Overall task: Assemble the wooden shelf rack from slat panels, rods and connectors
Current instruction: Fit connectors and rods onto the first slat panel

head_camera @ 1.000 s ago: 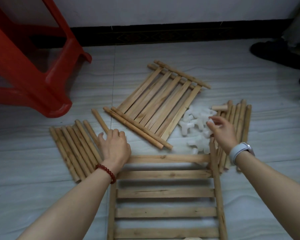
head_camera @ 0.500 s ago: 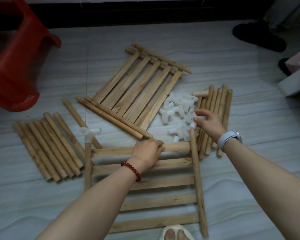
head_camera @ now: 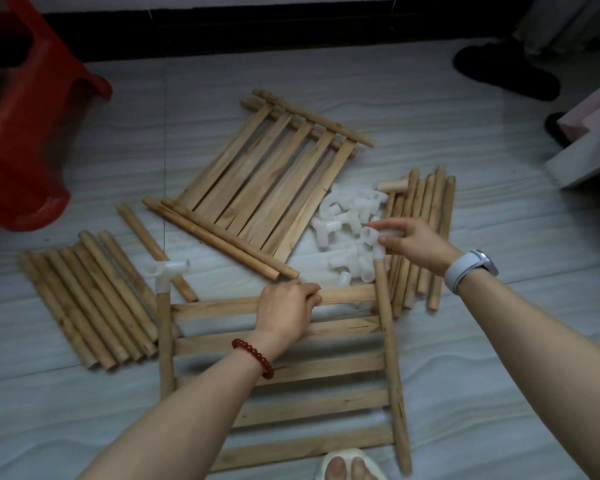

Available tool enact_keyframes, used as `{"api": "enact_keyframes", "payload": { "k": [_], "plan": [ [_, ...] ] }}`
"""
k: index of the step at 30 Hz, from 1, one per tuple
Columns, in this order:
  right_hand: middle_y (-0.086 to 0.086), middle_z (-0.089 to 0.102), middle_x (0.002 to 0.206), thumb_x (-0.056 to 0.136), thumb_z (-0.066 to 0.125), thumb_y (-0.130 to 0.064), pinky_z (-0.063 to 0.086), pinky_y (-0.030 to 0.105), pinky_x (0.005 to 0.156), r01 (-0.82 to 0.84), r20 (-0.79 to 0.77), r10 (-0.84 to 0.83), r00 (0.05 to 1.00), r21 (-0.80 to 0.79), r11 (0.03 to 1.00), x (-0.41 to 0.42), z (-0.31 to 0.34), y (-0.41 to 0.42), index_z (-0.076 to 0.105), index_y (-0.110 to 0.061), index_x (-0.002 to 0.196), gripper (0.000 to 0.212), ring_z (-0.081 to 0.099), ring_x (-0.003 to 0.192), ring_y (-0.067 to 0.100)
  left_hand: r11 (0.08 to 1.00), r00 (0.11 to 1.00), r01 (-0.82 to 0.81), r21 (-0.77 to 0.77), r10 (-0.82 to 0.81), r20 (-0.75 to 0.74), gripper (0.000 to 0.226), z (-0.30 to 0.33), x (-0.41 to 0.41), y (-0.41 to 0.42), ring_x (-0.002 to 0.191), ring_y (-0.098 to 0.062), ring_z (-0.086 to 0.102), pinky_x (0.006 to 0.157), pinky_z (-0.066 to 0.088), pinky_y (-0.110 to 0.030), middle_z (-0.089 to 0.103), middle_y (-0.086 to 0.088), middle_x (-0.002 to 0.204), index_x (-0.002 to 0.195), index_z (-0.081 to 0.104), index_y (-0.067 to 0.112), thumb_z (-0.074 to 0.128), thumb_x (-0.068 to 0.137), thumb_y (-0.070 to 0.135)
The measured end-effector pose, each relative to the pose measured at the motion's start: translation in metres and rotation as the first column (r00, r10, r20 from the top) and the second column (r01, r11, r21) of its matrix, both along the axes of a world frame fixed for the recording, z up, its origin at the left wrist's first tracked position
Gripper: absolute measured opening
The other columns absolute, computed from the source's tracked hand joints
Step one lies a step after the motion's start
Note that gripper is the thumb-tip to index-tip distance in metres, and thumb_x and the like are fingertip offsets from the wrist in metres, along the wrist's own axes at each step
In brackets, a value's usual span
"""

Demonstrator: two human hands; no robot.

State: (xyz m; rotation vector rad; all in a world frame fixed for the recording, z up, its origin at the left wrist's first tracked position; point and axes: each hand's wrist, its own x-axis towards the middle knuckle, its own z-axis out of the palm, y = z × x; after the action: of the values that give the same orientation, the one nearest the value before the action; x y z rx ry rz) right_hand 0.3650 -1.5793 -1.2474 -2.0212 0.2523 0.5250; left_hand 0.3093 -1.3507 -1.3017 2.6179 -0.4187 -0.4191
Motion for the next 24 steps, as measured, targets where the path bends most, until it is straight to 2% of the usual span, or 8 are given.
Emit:
{"api": "enact_keyframes", "payload": {
  "k": [2, 4, 7, 11, 14, 16, 20, 24],
  "plan": [
    [0.005, 0.052, 0.136, 0.095, 0.051, -0.007, 0.041, 0.033, 0.103, -0.068, 0.028, 0.072, 0.997, -0.116, 0.991, -0.002, 0.002, 0.002, 0.059, -0.017, 0.124, 0.032, 0.050, 0.123, 0.018, 1.000, 1.000, -0.011, -0.001, 0.011, -0.007, 0.027, 0.002, 0.001, 0.000, 0.092, -0.019, 0.059, 0.083, 0.043, -0.033, 0.066, 0.001, 0.098, 0.113, 0.064, 0.026, 0.043, 0.099, 0.034],
    [0.003, 0.051, 0.138, 0.094, 0.054, -0.011, 0.034, 0.031, 0.107, -0.117, 0.039, 0.128, 0.991, -0.212, 0.970, -0.006, 0.000, 0.007, 0.061, -0.020, 0.123, 0.031, 0.043, 0.130, 0.018, 1.000, 1.000, -0.023, 0.011, 0.023, -0.017, 0.027, 0.002, 0.002, 0.000, 0.093, -0.020, 0.059, 0.083, 0.044, -0.034, 0.066, 0.000, 0.099, 0.113, 0.064, 0.026, 0.043, 0.099, 0.034],
    [0.003, 0.055, 0.133, 0.092, 0.057, -0.015, 0.035, 0.025, 0.095, -0.080, 0.088, 0.116, 0.989, -0.339, 0.938, -0.013, -0.004, 0.013, 0.062, -0.021, 0.120, 0.029, 0.047, 0.126, 0.018, 1.000, 0.999, -0.026, 0.010, 0.026, -0.019, 0.027, 0.002, 0.001, -0.001, 0.092, -0.020, 0.059, 0.082, 0.042, -0.032, 0.067, 0.000, 0.098, 0.112, 0.065, 0.026, 0.043, 0.099, 0.034],
    [0.006, 0.061, 0.122, 0.091, 0.058, -0.016, 0.039, 0.024, 0.082, 0.016, 0.164, 0.061, 0.984, -0.429, 0.903, -0.022, -0.010, 0.021, 0.062, -0.019, 0.116, 0.026, 0.055, 0.111, 0.020, 0.999, 0.999, -0.036, 0.013, 0.036, -0.018, 0.028, 0.005, 0.001, -0.002, 0.094, -0.020, 0.060, 0.083, 0.042, -0.033, 0.067, 0.000, 0.101, 0.115, 0.065, 0.025, 0.044, 0.099, 0.034],
    [0.008, 0.063, 0.115, 0.091, 0.054, -0.012, 0.036, 0.022, 0.076, 0.031, 0.173, 0.071, 0.982, -0.524, 0.851, -0.023, -0.011, 0.031, 0.062, -0.017, 0.117, 0.028, 0.056, 0.106, 0.024, 0.998, 0.998, -0.061, 0.016, 0.061, -0.017, 0.027, 0.007, 0.000, -0.002, 0.094, -0.020, 0.059, 0.081, 0.040, -0.031, 0.068, 0.000, 0.101, 0.112, 0.066, 0.024, 0.045, 0.098, 0.034],
    [0.011, 0.064, 0.113, 0.090, 0.054, -0.009, 0.038, 0.024, 0.074, 0.024, 0.174, 0.098, 0.980, -0.589, 0.808, -0.026, -0.008, 0.036, 0.061, -0.015, 0.119, 0.030, 0.057, 0.105, 0.028, 0.997, 0.998, -0.065, 0.033, 0.065, -0.003, 0.026, 0.009, -0.001, -0.003, 0.093, -0.021, 0.060, 0.079, 0.039, -0.031, 0.068, -0.001, 0.098, 0.109, 0.067, 0.024, 0.045, 0.098, 0.034],
    [0.014, 0.066, 0.109, 0.087, 0.051, -0.002, 0.048, 0.037, 0.079, 0.033, 0.193, 0.125, 0.973, -0.656, 0.754, -0.035, -0.002, 0.042, 0.060, -0.012, 0.119, 0.035, 0.058, 0.101, 0.033, 0.998, 0.998, -0.061, 0.022, 0.062, -0.034, 0.026, 0.011, -0.003, -0.005, 0.091, -0.020, 0.061, 0.080, 0.043, -0.031, 0.069, -0.001, 0.096, 0.107, 0.068, 0.023, 0.047, 0.097, 0.034],
    [0.016, 0.065, 0.109, 0.088, 0.051, -0.003, 0.046, 0.035, 0.076, 0.052, 0.208, 0.114, 0.971, -0.659, 0.750, -0.038, 0.001, 0.045, 0.059, -0.010, 0.119, 0.033, 0.059, 0.100, 0.034, 1.000, 0.994, -0.015, -0.014, 0.013, -0.109, 0.024, 0.016, 0.001, 0.006, 0.095, -0.021, 0.061, 0.080, 0.049, -0.032, 0.067, -0.002, 0.098, 0.102, 0.069, 0.017, 0.047, 0.097, 0.027]
  ]
}}
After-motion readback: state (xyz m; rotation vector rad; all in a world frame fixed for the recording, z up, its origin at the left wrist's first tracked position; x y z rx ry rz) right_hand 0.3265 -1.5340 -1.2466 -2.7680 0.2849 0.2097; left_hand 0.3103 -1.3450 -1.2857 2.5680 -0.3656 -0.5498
